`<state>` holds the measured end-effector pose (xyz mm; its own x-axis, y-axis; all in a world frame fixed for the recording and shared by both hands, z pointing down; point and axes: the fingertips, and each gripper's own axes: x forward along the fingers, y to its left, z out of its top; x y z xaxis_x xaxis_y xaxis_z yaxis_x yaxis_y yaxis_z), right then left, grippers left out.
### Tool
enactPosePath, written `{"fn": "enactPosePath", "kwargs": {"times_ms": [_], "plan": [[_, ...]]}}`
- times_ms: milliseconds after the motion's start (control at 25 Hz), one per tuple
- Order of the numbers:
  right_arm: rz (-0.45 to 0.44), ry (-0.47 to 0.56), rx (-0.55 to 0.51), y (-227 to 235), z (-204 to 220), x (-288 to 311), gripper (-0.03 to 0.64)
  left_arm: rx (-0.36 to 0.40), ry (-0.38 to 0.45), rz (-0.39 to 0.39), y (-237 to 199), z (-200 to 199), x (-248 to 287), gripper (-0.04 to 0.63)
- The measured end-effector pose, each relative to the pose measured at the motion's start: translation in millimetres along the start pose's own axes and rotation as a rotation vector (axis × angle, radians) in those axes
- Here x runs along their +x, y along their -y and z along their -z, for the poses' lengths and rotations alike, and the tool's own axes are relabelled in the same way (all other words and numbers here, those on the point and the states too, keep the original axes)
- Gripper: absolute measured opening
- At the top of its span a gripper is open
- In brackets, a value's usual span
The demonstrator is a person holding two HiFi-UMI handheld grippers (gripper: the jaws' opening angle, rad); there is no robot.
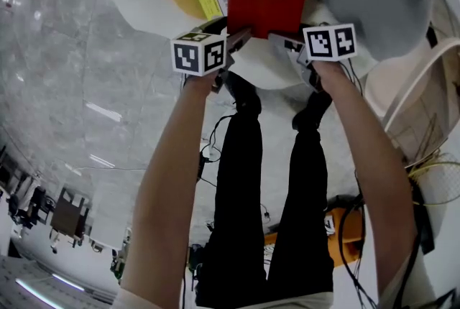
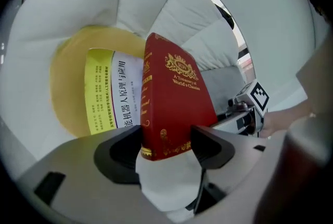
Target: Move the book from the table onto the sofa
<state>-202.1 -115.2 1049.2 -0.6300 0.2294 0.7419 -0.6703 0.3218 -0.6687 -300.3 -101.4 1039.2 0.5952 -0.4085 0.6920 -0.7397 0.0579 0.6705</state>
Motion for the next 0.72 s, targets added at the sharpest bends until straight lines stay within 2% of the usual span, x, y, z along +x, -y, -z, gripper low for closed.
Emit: {"fn": "enactPosePath", "kwargs": {"times_ms": [120,240,360,480,560,720], "plan": [[0.196,0.02,-0.041,18.6,-14.5,-8.2,0.371,-0.021,-0.023,-0.036,-6.2,-5.2,6.4,0.268],[0.279,0.056,-0.049,21.6,-25.9,-18.4,0.371,-0.016,-0.045,-0.06,-4.7,-6.3,9.0,0.267],[0.296,0.133,-0.067,14.4,-37.6,-38.6,0.371,-0.024,-0.014,-0.132,-8.6,-10.5,-3.2,0.267],[0.26,0.173,-0.093,-2.0,-36.1,-59.0,0.37,-0.01,0.002,-0.227,-16.1,-9.2,-26.9,0.265],[0.228,0.178,-0.121,-13.5,-30.3,-71.9,0.37,-0.014,0.004,-0.24,-11.9,-7.0,-41.6,0.261],[0.17,0.176,-0.18,-33.3,-23.2,-103.1,0.357,0.0,0.015,-0.21,18.6,-12.6,-65.4,0.238]]}}
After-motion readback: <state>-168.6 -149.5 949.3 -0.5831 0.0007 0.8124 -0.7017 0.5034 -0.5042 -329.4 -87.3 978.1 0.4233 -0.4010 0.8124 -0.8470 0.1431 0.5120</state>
